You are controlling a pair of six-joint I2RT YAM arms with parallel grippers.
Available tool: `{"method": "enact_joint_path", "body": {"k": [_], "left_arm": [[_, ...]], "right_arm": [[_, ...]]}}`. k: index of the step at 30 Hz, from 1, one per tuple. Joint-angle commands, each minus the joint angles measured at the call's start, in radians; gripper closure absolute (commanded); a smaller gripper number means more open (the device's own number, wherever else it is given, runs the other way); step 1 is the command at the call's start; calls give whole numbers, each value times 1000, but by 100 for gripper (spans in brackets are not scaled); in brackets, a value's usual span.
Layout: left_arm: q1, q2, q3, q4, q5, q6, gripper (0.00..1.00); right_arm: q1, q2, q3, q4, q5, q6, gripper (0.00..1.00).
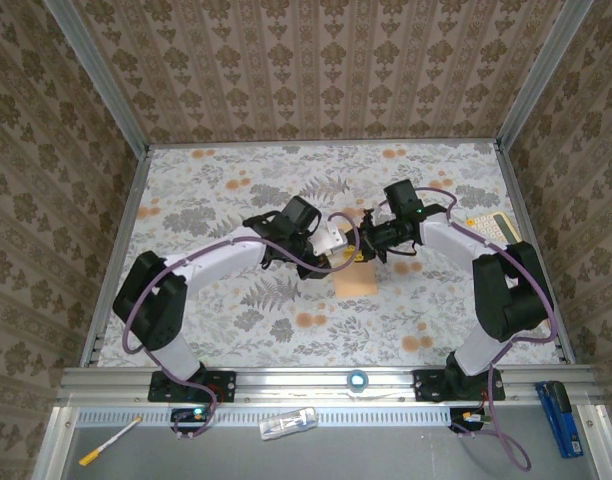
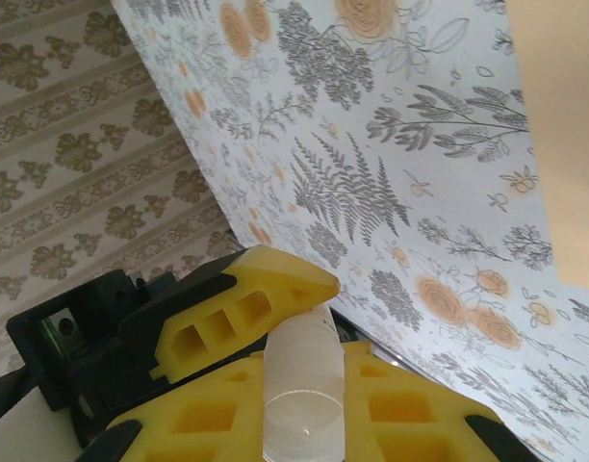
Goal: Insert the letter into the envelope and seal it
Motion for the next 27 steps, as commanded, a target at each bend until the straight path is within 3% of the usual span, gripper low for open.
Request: {"method": "enact_joint_path", "body": {"k": [1, 8, 18, 27], "left_arm": [[-19, -106, 43, 481, 66, -54, 100], [-21, -140, 51, 457, 127, -33, 100], [-21, -126, 90, 469, 123, -21, 100], [-20, -141, 81, 499, 83, -41, 100]], "right_arm": [[48, -1, 0, -32, -148, 12, 84], [50, 47, 163, -354, -260, -261, 82], [185, 47, 82, -51, -258, -34, 85], [214, 63, 78, 17, -223, 16, 86]]}}
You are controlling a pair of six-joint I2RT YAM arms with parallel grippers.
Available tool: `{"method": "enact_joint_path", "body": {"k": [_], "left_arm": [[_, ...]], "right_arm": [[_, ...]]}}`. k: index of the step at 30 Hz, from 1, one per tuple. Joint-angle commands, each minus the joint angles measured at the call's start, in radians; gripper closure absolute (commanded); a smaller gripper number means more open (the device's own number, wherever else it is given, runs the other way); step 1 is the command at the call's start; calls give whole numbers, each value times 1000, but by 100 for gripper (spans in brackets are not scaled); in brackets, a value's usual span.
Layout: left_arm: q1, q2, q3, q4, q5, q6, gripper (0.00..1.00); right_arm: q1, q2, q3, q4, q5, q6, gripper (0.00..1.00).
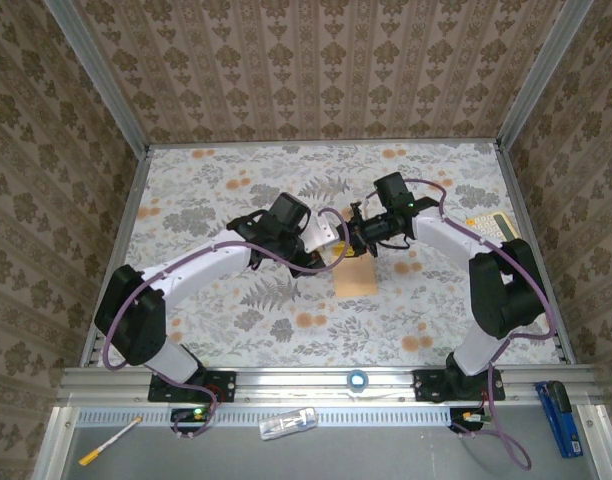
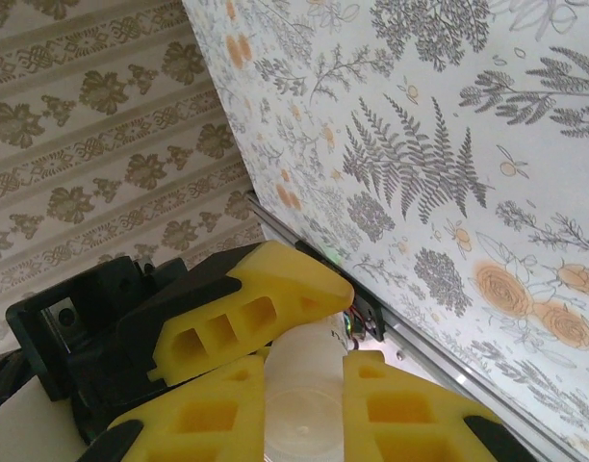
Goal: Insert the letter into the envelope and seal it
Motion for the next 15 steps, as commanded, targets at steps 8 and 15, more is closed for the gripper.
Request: {"method": "enact_joint_path", "body": {"k": [8, 15], "left_arm": [[20, -51, -43, 557, 43, -135, 100], [68, -92, -165, 542, -44, -254, 100]], "right_arm": [[133, 72, 128, -269, -37, -179, 78], [55, 72, 165, -294, -7, -213, 57]]}}
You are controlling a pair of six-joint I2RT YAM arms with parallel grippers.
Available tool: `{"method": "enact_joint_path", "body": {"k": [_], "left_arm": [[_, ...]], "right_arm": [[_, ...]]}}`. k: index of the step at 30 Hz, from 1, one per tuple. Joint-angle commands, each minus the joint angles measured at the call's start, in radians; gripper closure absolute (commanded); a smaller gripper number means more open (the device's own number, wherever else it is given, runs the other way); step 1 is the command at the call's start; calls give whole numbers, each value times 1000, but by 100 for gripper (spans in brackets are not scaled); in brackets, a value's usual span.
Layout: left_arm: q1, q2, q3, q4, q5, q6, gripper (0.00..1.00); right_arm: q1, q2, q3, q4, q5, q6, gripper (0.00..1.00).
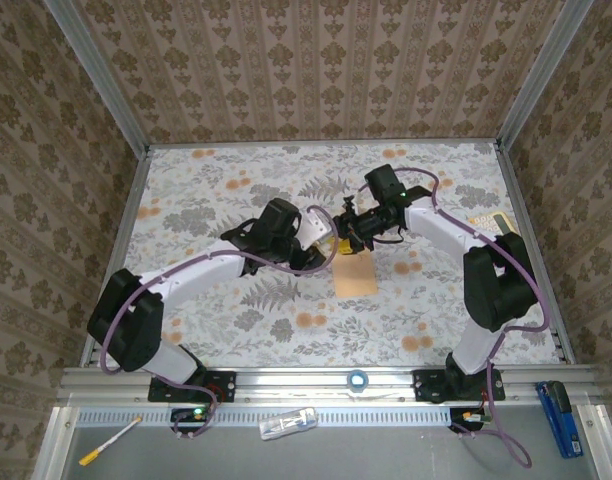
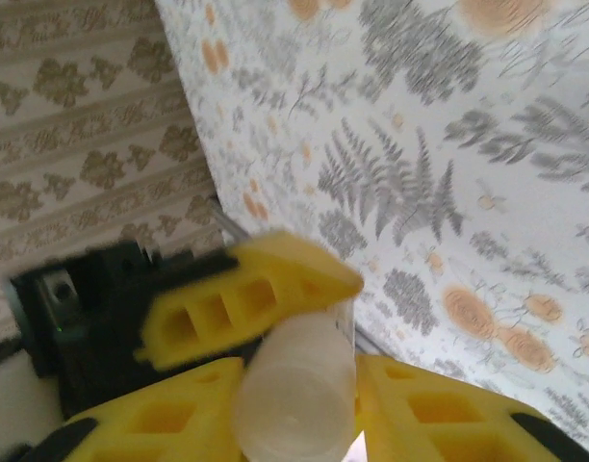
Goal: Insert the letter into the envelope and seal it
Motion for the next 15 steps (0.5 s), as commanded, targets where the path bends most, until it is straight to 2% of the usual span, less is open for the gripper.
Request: {"method": "enact_joint_path", "body": {"k": [1, 5, 11, 15], "left_arm": [[25, -46, -8, 210, -63, -106, 100], [28, -42, -36, 193, -106, -158, 100], [34, -16, -39, 108, -200, -254, 100], [42, 42, 1, -14, -273, -338, 100]], "right_arm": [[15, 16, 28, -115, -71, -53, 53], [-33, 35, 48, -123, -68, -73, 39], [-100, 42, 52, -124, -61, -98, 38], [-143, 31, 43, -130, -48, -118, 37]]}}
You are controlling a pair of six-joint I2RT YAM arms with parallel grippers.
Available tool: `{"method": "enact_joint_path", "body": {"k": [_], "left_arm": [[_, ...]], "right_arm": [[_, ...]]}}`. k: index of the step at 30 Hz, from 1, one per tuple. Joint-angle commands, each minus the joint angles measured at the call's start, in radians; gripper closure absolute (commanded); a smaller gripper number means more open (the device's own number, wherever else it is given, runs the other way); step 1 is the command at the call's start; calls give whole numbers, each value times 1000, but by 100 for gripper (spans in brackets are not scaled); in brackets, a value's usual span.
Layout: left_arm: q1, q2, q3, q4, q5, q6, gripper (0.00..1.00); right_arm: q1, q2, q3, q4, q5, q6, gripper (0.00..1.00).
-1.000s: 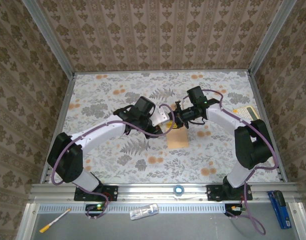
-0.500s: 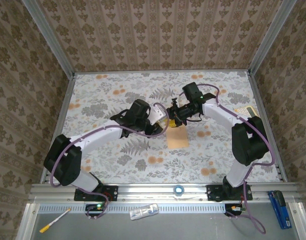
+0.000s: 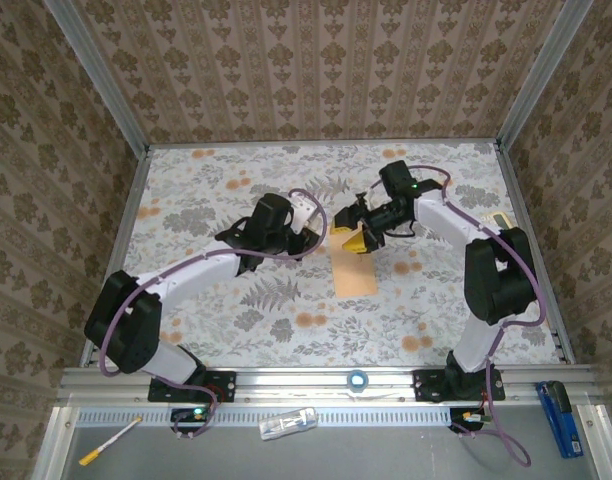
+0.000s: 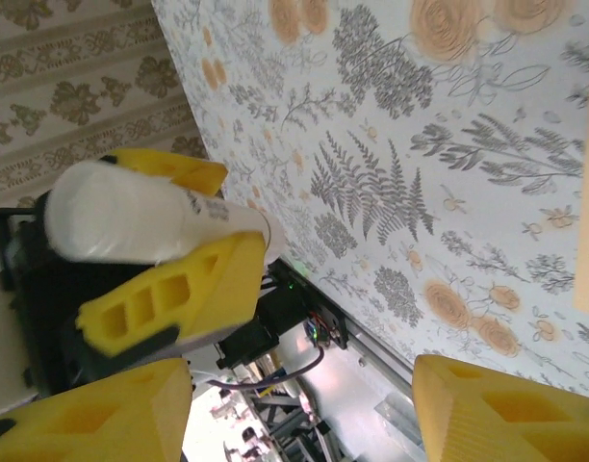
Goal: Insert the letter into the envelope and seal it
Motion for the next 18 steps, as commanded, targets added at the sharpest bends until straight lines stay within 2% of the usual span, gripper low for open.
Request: {"method": "enact_joint_path", "body": {"k": [1, 11, 13, 18], "left_arm": [[12, 64, 46, -135, -104, -125, 100], [25, 259, 222, -458, -134, -370, 99], [22, 286, 231, -470, -120, -394, 99], [8, 343, 248, -486, -118, -420, 89]], "right_arm": [[-31, -7, 9, -35, -17, -39, 37], [-90, -44, -54, -37, -12, -75, 36], [-102, -46, -65, -44, -10, -89, 36], [-129, -50, -85, -51, -9, -113, 36]]}}
